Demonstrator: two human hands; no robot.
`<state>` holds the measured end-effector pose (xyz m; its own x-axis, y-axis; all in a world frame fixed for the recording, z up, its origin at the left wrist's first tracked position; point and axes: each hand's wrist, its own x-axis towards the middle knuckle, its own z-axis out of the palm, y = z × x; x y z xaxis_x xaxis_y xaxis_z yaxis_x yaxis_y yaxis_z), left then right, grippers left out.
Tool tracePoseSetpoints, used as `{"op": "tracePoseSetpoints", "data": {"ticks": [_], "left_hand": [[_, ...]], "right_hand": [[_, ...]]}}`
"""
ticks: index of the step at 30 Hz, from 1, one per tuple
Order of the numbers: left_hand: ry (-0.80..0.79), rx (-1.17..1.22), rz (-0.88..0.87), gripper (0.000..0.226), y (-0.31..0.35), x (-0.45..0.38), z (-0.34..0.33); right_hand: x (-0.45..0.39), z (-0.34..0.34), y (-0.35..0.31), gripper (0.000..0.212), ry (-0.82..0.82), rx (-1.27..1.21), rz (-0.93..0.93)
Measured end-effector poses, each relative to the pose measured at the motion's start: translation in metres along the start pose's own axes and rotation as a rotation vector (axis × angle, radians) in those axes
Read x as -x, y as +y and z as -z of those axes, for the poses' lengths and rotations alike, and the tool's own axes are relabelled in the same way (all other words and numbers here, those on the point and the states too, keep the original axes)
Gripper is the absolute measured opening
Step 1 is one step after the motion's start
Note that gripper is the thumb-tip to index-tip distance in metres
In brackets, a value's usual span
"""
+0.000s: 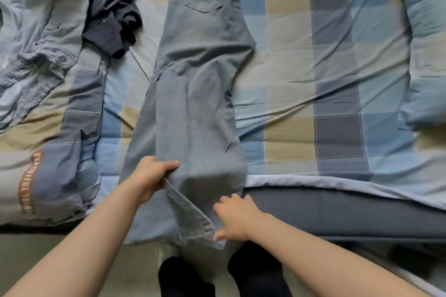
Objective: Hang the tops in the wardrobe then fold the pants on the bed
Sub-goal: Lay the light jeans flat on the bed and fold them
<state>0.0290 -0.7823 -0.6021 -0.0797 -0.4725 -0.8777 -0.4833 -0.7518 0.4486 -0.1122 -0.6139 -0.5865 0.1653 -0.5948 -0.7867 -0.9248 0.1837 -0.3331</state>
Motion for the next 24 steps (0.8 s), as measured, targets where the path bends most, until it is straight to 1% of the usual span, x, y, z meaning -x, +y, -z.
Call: {"op": "tracePoseSetpoints", "data": {"ticks": [1,2,3,4,6,7,8,9,10,12,13,14,15,16,17,18,19,20,21,22,23,24], "left_hand": [[-0.022,0.002,0.003,0.024,-0.001,-0.003,0.008],[-0.048,0.011,0.007,0.022,-0.002,-0.005,0.015],[-0.085,0.006,0.008,0.021,-0.002,-0.009,0.028],[-0.114,0.018,0.009,0.019,-0.001,-0.013,0.037],[-0.115,0.018,0.009,0.015,-0.005,-0.021,0.066],[-0.077,-0.005,0.006,0.011,-0.011,-0.025,0.082],[-0.006,-0.051,-0.006,0.010,-0.020,-0.030,0.098],[0.088,-0.119,-0.030,0.014,-0.031,-0.038,0.112],[0.174,-0.182,-0.052,0.018,-0.044,-0.045,0.124],[0.260,-0.303,-0.077,0.021,-0.066,-0.053,0.139],[0.268,-0.389,-0.086,0.020,-0.074,-0.054,0.144],[0.263,-0.479,-0.102,0.019,-0.080,-0.055,0.143],[0.245,-0.541,-0.114,0.017,-0.083,-0.054,0.143],[0.211,-0.551,-0.115,0.017,-0.084,-0.053,0.139],[0.153,-0.478,-0.098,0.016,-0.082,-0.051,0.139],[0.081,-0.345,-0.073,0.016,-0.081,-0.049,0.137],[0.004,-0.197,-0.032,0.016,-0.078,-0.046,0.138],[-0.073,-0.067,0.002,0.016,-0.075,-0.041,0.140],[-0.143,0.018,0.022,0.016,-0.071,-0.035,0.145],[-0.207,0.082,0.025,0.016,-0.067,-0.029,0.151],[-0.263,0.137,0.021,0.018,-0.063,-0.024,0.159],[-0.310,0.174,0.013,0.019,-0.060,-0.020,0.167]], "right_hand": [[-0.003,-0.015,-0.008,0.039,-0.017,0.036,-0.006],[-0.007,-0.030,-0.015,0.027,0.021,0.011,-0.018],[-0.013,-0.046,-0.026,0.023,0.111,-0.092,-0.055],[-0.016,-0.055,-0.027,0.022,0.235,-0.221,-0.121],[-0.026,-0.065,-0.026,0.019,0.458,-0.509,-0.346],[-0.031,-0.065,-0.021,0.018,0.519,-0.666,-0.472],[-0.038,-0.062,-0.017,0.021,0.555,-0.862,-0.596],[-0.042,-0.055,-0.011,0.026,0.567,-1.087,-0.679],[-0.047,-0.048,-0.009,0.029,0.562,-1.291,-0.697],[-0.059,-0.031,-0.017,0.028,0.520,-1.571,-0.606],[-0.065,-0.024,-0.026,0.029,0.484,-1.667,-0.562],[-0.069,-0.017,-0.035,0.035,0.438,-1.735,-0.530],[-0.071,-0.012,-0.045,0.042,0.392,-1.756,-0.501],[-0.073,-0.010,-0.052,0.049,0.358,-1.733,-0.471],[-0.076,-0.010,-0.063,0.051,0.346,-1.674,-0.443],[-0.077,-0.014,-0.071,0.049,0.377,-1.575,-0.423],[-0.078,-0.018,-0.079,0.042,0.455,-1.434,-0.434],[-0.079,-0.025,-0.083,0.037,0.552,-1.262,-0.495],[-0.077,-0.032,-0.084,0.038,0.659,-1.084,-0.569],[-0.076,-0.035,-0.084,0.043,0.732,-1.004,-0.639],[-0.075,-0.037,-0.082,0.055,0.742,-1.053,-0.683],[-0.075,-0.037,-0.081,0.070,0.684,-1.159,-0.725]]}}
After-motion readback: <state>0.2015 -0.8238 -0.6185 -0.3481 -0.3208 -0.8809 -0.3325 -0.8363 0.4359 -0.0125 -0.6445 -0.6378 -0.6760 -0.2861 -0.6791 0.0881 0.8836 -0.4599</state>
